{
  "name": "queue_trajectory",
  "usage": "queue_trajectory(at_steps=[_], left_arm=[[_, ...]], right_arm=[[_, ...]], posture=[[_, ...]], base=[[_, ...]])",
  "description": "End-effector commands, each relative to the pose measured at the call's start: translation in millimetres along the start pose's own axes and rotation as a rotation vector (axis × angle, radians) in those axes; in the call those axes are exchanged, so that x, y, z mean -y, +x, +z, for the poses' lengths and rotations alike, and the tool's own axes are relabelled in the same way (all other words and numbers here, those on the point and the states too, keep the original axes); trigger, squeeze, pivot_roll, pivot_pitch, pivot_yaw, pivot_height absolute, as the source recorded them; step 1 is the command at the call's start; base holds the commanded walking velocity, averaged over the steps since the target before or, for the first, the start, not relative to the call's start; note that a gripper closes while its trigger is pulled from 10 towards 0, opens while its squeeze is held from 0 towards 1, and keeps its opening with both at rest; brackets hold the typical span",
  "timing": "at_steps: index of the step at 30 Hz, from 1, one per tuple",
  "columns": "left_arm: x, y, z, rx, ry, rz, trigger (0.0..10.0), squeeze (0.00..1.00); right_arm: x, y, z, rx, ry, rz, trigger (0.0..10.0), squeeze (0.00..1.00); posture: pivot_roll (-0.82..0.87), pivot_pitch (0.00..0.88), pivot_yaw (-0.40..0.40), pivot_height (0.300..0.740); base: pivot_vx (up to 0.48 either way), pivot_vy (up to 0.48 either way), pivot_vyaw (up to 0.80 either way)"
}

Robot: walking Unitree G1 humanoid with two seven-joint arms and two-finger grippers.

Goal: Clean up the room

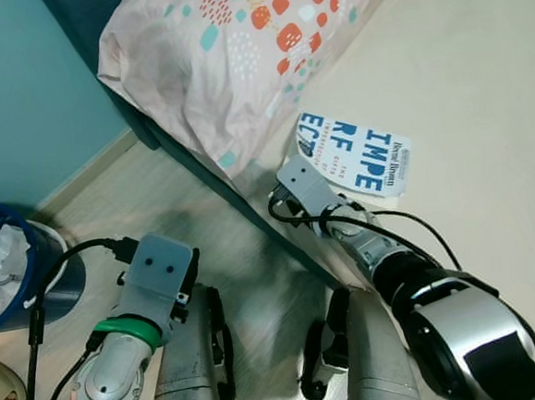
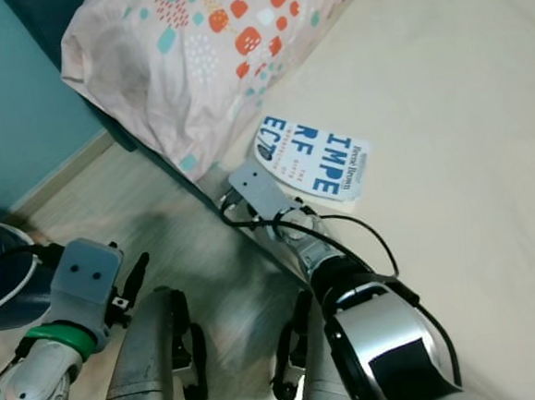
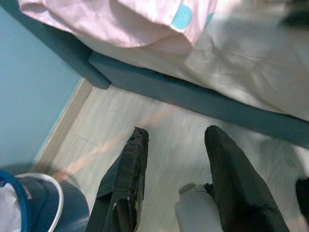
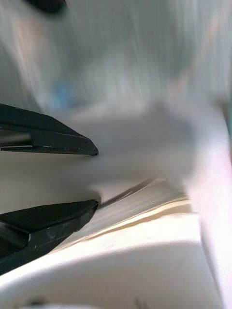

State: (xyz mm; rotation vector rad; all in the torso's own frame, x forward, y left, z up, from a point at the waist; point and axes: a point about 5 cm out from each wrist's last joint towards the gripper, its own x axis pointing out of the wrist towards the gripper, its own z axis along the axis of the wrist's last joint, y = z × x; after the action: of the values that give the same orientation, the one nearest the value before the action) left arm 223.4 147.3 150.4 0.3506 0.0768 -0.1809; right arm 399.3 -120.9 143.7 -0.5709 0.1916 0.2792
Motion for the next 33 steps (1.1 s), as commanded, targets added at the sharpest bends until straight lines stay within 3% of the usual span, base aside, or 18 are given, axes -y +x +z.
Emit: queue_trajectory(at_steps=[1,3,8,9,14,15,21,23,26,27,28,29,30,31,33], left_arm=[[0.0,-5.4,-6.8,-0.041,0.005,-0.003,10.0,0.0],[-0.8,-4.3,-6.9,-0.043,0.005,0.001,10.0,0.0],[-1.7,-2.5,-7.3,-0.042,0.005,0.004,10.0,0.0],[-1.9,0.6,-7.2,-0.038,0.003,0.007,10.0,0.0],[-1.0,4.6,-7.1,-0.032,-0.003,0.009,10.0,0.0],[1.0,8.9,-7.0,-0.026,-0.01,0.006,10.0,0.0],[8.8,20.8,-3.4,0.003,-0.03,-0.004,10.0,0.0],[13.8,26.9,1.1,0.028,-0.041,-0.007,10.0,0.0],[15.6,30.7,2.8,0.04,-0.044,-0.007,10.0,0.0],[17.0,34.6,5.3,0.062,-0.043,-0.006,10.0,0.0],[17.0,34.6,5.3,0.062,-0.043,-0.006,10.0,0.0],[17.5,38.7,7.3,0.084,-0.044,-0.004,10.0,0.0],[17.5,38.7,7.3,0.084,-0.044,-0.004,10.0,0.0],[17.3,42.3,9.8,0.11,-0.044,-0.001,10.0,0.0],[17.3,42.3,9.8,0.11,-0.044,-0.001,10.0,0.0]], right_arm=[[11.1,-1.7,-8.0,-0.046,0.007,-0.087,10.0,0.0],[30.6,-5.0,-13.3,-0.078,0.002,-0.186,10.0,0.0],[41.6,-7.8,-17.9,-0.095,0.011,-0.24,10.0,0.0],[42.5,-7.7,-15.9,-0.073,0.049,-0.235,10.0,0.0],[32.2,-4.9,-8.9,-0.026,0.082,-0.156,10.0,0.0],[18.2,-2.5,-2.7,0.019,0.095,-0.07,10.0,0.0],[-5.8,-1.7,7.0,0.121,0.127,0.071,10.0,0.0],[-10.3,-3.6,13.9,0.216,0.213,0.098,10.0,0.0],[-11.0,-5.4,16.5,0.268,0.265,0.098,10.0,0.0],[-13.0,-9.2,18.8,0.341,0.363,0.087,10.0,0.0],[-13.0,-9.2,18.8,0.341,0.363,0.087,10.0,0.0],[-16.6,-14.1,17.8,0.397,0.454,0.071,10.0,0.0],[-16.6,-14.1,17.8,0.397,0.454,0.071,10.0,0.0],[-22.8,-20.9,13.1,0.436,0.523,0.05,10.0,0.0],[-22.8,-20.9,13.1,0.436,0.523,0.05,10.0,0.0]], posture=[[0.34,0.424,0.072,0.615],[0.34,0.419,0.068,0.615],[0.33,0.411,0.066,0.615],[0.31,0.394,0.061,0.615],[0.29,0.38,0.053,0.615],[0.26,0.354,0.042,0.615],[0.23,0.317,0.026,0.615],[0.21,0.295,0.018,0.615],[0.2,0.271,0.013,0.615],[0.18,0.243,0.007,0.615],[0.18,0.243,0.007,0.615],[0.16,0.221,0.004,0.615],[0.16,0.221,0.004,0.615],[0.14,0.199,0.003,0.615],[0.14,0.199,0.003,0.615]], base=[[0.0,0.0,0.0],[0.0,0.0,0.0],[0.0,0.0,0.0],[0.0,0.0,0.0],[0.0,0.0,0.0],[0.0,0.0,0.0],[0.0,0.0,0.0],[0.0,0.0,0.0],[0.0,0.0,0.0],[0.0,0.0,0.0],[0.0,0.0,0.0],[0.0,0.0,0.0],[0.0,0.0,0.0],[0.0,0.0,0.0],[0.0,0.0,0.0]])
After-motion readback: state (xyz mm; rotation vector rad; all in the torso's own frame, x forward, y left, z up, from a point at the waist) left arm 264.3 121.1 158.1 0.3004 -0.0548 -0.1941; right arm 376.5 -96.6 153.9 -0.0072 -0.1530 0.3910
